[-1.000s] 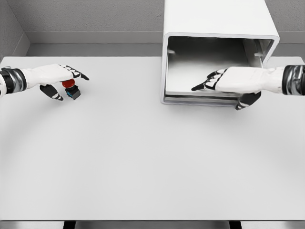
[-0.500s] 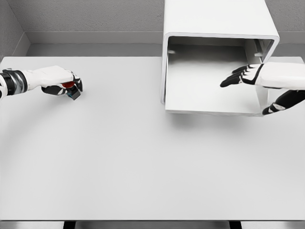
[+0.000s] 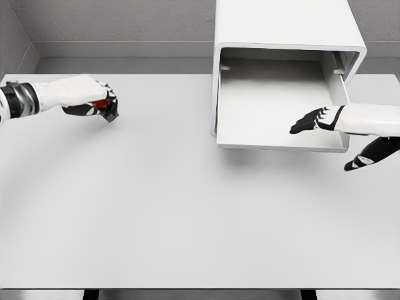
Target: Slide open multi-storey tabletop storage cabinets and put open load switch and slide close multi-storey tabletop storage cabinets
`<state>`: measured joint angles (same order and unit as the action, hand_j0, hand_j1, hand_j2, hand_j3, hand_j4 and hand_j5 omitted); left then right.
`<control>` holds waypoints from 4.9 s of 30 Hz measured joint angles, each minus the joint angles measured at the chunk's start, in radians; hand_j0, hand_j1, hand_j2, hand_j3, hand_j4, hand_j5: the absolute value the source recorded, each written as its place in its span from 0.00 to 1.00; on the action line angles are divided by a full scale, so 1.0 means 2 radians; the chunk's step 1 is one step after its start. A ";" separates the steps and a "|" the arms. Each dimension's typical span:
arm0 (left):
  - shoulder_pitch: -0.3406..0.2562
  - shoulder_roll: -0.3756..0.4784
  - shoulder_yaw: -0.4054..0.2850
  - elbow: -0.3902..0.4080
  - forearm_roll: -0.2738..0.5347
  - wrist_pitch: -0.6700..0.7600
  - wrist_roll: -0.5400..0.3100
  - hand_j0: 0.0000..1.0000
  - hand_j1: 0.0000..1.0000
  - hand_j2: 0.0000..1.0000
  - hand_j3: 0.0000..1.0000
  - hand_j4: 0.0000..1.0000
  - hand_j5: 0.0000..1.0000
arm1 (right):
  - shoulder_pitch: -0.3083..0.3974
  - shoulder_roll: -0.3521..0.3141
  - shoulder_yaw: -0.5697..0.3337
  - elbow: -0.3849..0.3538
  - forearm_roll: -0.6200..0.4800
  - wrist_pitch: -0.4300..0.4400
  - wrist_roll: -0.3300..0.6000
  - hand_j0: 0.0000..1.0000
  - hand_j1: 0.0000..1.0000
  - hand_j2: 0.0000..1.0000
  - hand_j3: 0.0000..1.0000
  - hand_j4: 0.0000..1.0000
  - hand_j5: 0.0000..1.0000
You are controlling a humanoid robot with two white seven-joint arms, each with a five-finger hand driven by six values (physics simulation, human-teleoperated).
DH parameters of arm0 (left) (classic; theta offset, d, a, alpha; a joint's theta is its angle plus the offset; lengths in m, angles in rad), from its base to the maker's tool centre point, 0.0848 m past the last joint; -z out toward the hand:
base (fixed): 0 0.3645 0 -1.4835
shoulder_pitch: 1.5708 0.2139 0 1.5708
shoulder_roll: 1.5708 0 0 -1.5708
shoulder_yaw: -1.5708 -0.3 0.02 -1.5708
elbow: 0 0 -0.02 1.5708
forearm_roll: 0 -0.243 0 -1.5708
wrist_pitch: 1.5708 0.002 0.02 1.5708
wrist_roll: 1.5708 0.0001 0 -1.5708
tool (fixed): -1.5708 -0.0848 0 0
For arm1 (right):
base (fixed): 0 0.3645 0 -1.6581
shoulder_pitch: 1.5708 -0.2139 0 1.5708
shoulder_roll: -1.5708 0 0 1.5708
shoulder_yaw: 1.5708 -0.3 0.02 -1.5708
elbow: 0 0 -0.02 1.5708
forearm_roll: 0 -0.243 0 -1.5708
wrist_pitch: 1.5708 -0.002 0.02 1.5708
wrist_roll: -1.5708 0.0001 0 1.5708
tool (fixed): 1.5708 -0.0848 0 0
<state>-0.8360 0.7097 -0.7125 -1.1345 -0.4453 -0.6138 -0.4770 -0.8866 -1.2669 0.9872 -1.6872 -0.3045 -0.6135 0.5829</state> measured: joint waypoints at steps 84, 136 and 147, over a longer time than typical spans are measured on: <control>-0.058 -0.223 0.004 -0.176 -0.003 0.000 0.000 0.39 0.39 0.39 0.39 0.39 0.39 | -0.015 -0.029 -0.021 0.003 0.034 0.000 0.014 1.00 1.00 1.00 1.00 1.00 1.00; -0.051 -0.253 -0.014 -0.123 -0.044 0.000 0.004 1.00 1.00 1.00 1.00 1.00 1.00 | -0.015 -0.045 -0.052 0.034 0.047 0.000 -0.016 1.00 1.00 1.00 1.00 1.00 1.00; -0.054 -0.192 -0.017 -0.205 0.039 0.000 0.004 1.00 1.00 1.00 1.00 1.00 1.00 | -0.008 -0.051 -0.052 0.030 0.047 0.000 -0.017 1.00 1.00 1.00 1.00 1.00 1.00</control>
<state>-0.9449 0.3250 -0.7458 -1.5452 -0.3669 -0.6134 -0.4690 -0.9020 -1.3695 0.8831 -1.6270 -0.2101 -0.6136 0.5490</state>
